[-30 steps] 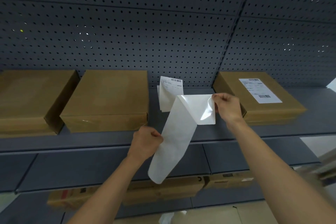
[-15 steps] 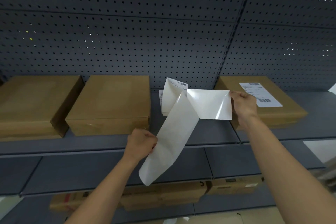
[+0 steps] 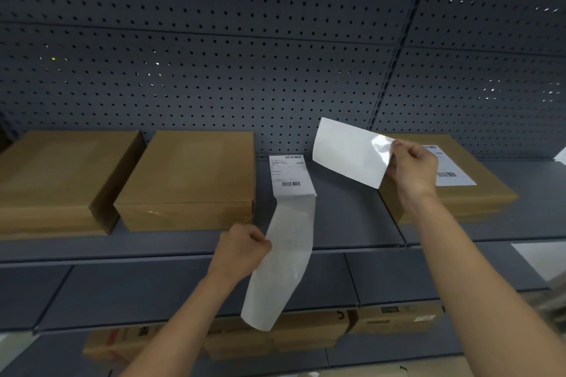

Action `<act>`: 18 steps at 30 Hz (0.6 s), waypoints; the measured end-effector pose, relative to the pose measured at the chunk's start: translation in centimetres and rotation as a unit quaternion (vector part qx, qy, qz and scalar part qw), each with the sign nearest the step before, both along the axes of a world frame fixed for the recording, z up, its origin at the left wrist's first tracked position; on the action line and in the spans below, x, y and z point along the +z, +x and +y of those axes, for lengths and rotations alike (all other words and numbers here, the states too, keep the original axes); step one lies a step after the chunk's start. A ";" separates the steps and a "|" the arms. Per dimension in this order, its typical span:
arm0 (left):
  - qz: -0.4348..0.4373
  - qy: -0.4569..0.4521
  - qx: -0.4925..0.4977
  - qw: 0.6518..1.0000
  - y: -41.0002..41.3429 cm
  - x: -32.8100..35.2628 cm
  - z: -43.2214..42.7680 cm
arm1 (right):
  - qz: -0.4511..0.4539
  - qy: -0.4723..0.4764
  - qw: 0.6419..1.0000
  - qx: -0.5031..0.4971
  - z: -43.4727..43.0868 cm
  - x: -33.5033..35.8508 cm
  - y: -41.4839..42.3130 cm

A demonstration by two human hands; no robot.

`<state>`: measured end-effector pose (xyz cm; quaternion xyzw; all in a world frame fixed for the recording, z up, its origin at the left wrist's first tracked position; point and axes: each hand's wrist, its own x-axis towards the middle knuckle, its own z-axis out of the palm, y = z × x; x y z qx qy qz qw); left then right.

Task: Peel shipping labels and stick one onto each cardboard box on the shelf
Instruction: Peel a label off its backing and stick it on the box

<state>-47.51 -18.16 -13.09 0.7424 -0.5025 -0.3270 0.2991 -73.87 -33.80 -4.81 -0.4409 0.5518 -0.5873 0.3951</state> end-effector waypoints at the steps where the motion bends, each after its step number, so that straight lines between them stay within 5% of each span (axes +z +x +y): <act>1: -0.030 -0.011 -0.003 0.999 -0.1 0.2 0.1 | 0.000 -0.015 1.000 0.007 0.3 0.2 0.6; 5: -0.057 -0.114 0.014 0.992 -1.0 2.3 0.2 | 0.018 -0.067 0.997 0.025 1.9 0.8 3.1; 8: 0.164 -0.177 0.030 0.970 -1.7 5.4 -0.4 | 0.061 -0.121 0.990 0.043 4.3 1.3 5.4; 11: 0.393 -0.149 0.070 0.905 -1.6 8.1 -0.9 | 0.117 -0.177 0.972 0.102 7.5 1.6 7.8; 18: 0.473 -0.099 0.075 0.872 1.3 8.9 -1.0 | 0.266 -0.263 0.889 0.263 10.8 1.0 10.6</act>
